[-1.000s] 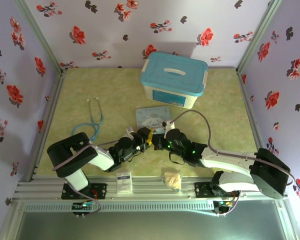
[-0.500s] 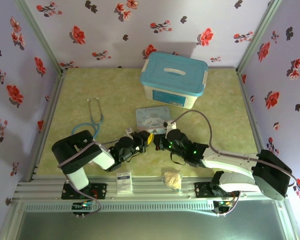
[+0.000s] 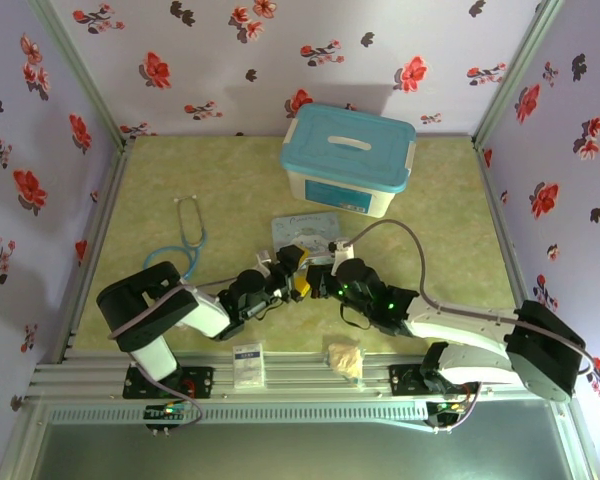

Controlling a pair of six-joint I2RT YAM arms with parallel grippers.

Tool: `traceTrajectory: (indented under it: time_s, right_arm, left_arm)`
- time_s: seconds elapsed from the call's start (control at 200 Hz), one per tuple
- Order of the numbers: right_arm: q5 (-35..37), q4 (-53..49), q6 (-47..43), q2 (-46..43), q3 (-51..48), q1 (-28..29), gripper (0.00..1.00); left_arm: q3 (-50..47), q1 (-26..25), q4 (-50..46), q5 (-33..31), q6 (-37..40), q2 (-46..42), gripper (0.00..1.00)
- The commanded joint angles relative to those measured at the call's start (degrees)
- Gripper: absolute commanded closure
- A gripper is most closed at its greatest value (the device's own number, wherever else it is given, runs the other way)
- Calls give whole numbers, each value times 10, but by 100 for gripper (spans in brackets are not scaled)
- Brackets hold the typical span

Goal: Unlock the padlock with the key

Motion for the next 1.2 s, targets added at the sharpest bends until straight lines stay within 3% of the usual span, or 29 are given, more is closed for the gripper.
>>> traceTrajectory:
  time_s: [0.0, 0.165, 0.39, 0.73, 0.985, 1.195]
  right_arm:
    - [-7, 41, -13, 21, 8, 0, 100]
    - [-8, 44, -7, 27, 2, 1, 100]
    - [-10, 45, 8, 18, -17, 5, 100]
    - [1, 36, 11, 2, -31, 6, 100]
    - [6, 28, 8, -11, -35, 6, 100]
    - [14, 14, 5, -23, -37, 6, 100]
  left_arm:
    - [14, -4, 16, 13, -12, -18, 16]
    - [-3, -4, 16, 1, -17, -32, 21]
    - [-15, -1, 18, -3, -14, -28, 41]
    - [-13, 2, 17, -4, -8, -24, 60]
    - [-13, 3, 18, -3, -1, -21, 81]
    - [-14, 5, 16, -4, 6, -20, 88]
